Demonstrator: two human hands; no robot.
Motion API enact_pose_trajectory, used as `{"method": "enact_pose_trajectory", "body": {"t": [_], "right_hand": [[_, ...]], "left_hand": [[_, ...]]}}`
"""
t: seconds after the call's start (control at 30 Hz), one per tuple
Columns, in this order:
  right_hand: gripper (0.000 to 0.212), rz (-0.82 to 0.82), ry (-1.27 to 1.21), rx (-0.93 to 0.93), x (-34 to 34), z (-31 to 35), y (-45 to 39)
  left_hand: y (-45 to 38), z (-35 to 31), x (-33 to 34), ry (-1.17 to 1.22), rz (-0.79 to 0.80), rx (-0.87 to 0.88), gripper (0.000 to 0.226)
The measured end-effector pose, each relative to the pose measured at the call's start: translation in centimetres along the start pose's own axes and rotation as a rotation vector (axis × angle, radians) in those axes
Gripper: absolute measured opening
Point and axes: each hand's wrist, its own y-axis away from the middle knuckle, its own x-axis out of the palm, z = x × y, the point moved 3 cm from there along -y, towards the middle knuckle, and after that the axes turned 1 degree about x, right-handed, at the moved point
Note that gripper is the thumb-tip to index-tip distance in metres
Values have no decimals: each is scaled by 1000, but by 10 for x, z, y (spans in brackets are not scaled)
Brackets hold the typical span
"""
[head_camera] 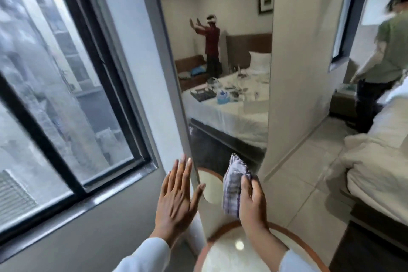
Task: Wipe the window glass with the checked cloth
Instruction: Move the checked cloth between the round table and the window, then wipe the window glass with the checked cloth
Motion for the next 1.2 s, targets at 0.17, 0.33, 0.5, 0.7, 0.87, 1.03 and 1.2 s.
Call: {"method": "enact_pose_trajectory", "body": {"t": [0.17,0.33,0.5,0.7,0.87,1.03,1.2], "right_hand": [[32,318,-751,419,30,196,57],[55,732,-1136,415,53,370,88],[42,1040,-1005,217,98,472,121],[64,1198,-1060,291,180,510,155],[69,1260,-1142,336,262,507,194],[39,1205,-1164,305,367,507,234],[41,1133,-1271,320,466,499,263]], "left_hand": [[-42,24,-180,-29,-191,-92,88],[-66,64,-340,-144,-385,-182,86],[-66,102,-462,-291,-555,-251,85],[-37,172,-539,-370,-656,-370,84],[-8,281,-584,-391,-692,-416,83],[-21,398,-617,-417,-731,-398,81],[-68,487,-639,-452,-701,-361,78]]}}
